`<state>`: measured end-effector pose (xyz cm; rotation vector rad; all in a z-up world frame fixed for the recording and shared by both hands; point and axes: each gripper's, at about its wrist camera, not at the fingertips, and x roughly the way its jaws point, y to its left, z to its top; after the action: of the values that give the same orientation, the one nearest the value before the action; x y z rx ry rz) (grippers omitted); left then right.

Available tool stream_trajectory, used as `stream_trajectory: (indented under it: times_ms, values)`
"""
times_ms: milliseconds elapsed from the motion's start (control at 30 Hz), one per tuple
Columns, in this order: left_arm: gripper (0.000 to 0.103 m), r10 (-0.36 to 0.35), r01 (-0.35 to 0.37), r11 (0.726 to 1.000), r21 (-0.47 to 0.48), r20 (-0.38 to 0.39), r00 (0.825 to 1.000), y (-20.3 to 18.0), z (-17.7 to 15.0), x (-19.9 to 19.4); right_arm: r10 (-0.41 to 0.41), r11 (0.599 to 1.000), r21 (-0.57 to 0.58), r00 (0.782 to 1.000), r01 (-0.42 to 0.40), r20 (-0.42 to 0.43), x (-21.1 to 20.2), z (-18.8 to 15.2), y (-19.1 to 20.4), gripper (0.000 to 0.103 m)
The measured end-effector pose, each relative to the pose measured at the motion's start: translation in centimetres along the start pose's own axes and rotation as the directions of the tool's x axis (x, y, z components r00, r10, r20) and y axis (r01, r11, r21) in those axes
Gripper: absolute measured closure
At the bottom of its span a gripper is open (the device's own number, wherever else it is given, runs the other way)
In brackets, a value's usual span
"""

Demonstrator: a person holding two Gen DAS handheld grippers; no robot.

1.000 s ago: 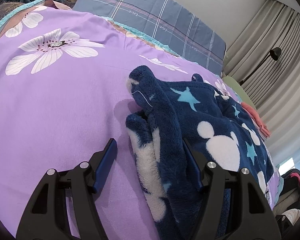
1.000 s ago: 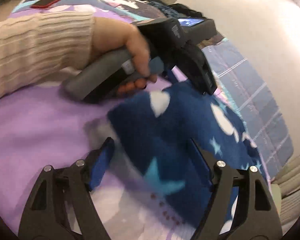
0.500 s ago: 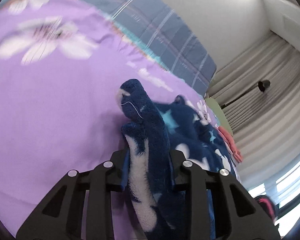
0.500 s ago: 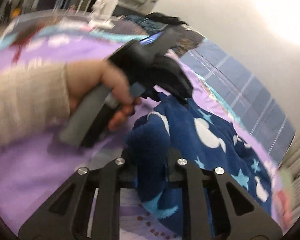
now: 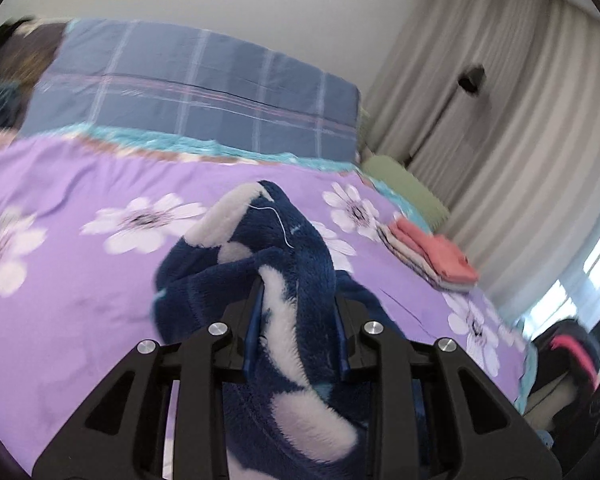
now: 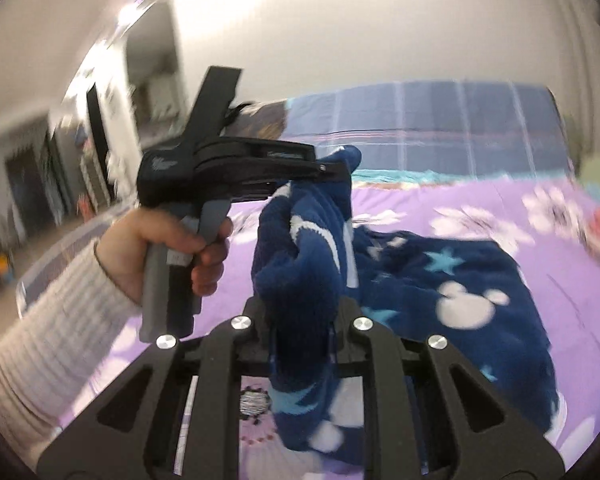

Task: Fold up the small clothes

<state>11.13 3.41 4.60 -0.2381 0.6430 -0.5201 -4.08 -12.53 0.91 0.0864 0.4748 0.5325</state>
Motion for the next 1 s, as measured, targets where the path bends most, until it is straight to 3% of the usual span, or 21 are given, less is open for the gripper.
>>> stream_trajectory:
  times_ms: [233,367,500,633,733,767,900,967,1000]
  values:
    - [0.074,0.069,-0.036,0.976,0.216,-0.151,0.986,-9.8,-0.2,10.2,-0.032,0.956,0.292,0.999,0.023,0.027,-3.0,-2.4,-12.0,0.087]
    - [0.073,0.124,-0.039,0.951,0.307,-0.264,0.957,-13.2,-2.7,17.0,-0.047,0.886,0.460,0.999,0.050,-0.019,-3.6,-6.0,-17.7,0.087]
    - [0.065,0.173,-0.059,0.938,0.342,-0.314,0.933,-14.3,-4.5,20.7,-0.053,0.860,0.503,0.996,0.086,-0.078,-3.0,-9.0,-20.2,0.087]
    - [0.058,0.160,-0.053,0.941,0.333,-0.304,0.939,-14.8,-4.4,20.5,0.012,0.803,0.595,0.997,0.034,-0.073,-2.9,-10.7,-22.0,0.087]
    - [0.055,0.068,0.016,0.949,0.313,-0.255,0.964,-15.5,-3.1,17.5,0.028,0.809,0.588,0.998,0.016,-0.065,-3.1,-10.7,-21.8,0.087]
    - [0.051,0.061,0.016,0.940,0.341,-0.216,0.974,-15.8,-2.5,15.7,0.018,0.819,0.573,0.998,0.021,-0.063,-3.2,-10.7,-21.5,0.087]
    - [0.044,0.147,-0.088,0.876,0.473,-0.088,0.985,-14.9,-2.2,10.9,0.029,0.820,0.572,0.999,0.002,-0.045,-3.4,-10.9,-21.6,0.087]
    - [0.044,0.233,-0.173,0.843,0.509,-0.057,0.971,-12.8,-2.4,9.7,0.035,0.817,0.577,0.999,-0.007,-0.037,-3.6,-10.7,-21.4,0.087]
    - [0.044,0.267,-0.201,0.840,0.505,-0.061,0.962,-11.7,-2.5,9.7,0.036,0.814,0.580,0.999,-0.008,-0.037,-3.8,-10.7,-21.2,0.087]
